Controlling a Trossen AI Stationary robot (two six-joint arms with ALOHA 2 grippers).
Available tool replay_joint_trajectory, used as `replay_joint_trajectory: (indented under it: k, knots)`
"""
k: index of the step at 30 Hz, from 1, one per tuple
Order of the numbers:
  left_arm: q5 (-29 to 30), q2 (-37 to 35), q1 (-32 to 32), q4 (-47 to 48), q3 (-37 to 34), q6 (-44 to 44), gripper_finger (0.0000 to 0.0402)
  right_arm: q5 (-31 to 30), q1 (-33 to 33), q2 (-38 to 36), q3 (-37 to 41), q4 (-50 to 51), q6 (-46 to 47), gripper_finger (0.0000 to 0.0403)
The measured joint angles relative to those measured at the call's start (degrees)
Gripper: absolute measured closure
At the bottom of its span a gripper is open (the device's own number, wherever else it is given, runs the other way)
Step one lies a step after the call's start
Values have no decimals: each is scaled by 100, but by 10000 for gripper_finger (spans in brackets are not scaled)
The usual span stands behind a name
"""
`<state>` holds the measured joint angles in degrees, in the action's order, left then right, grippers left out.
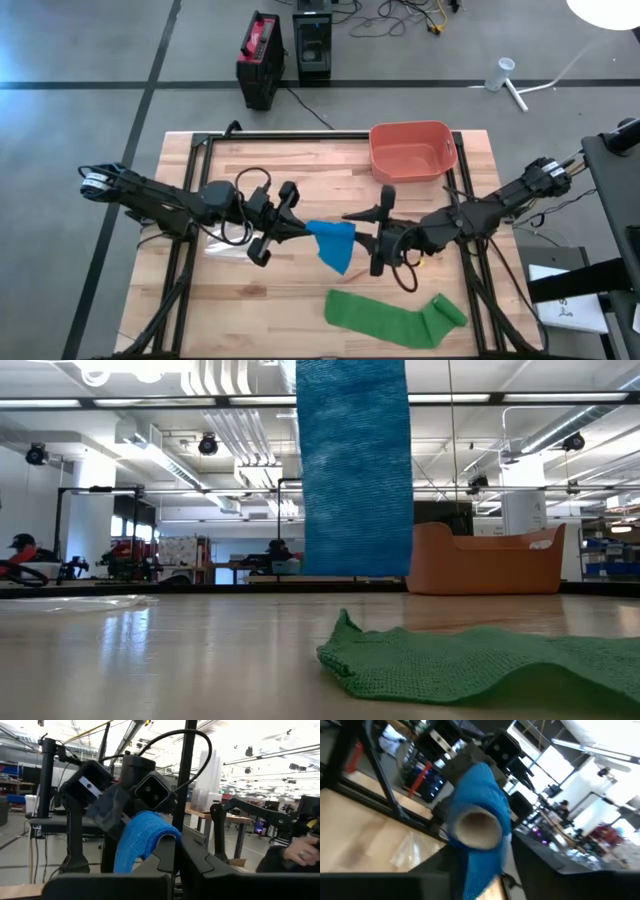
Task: Roll bandage
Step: Roll the blue bandage
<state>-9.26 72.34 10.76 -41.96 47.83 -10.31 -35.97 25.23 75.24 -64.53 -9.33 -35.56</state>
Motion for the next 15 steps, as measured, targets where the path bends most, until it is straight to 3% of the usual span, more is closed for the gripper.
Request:
replay_joint_trajectory:
  k: [6,15]
  knots:
    - [-26,0,7,83,0,-126,401,-172,0,-1,2,48,-481,391]
    - [-25,0,7,451,-62,-233,401,-170,-13,-57,-300,-41,-760,400]
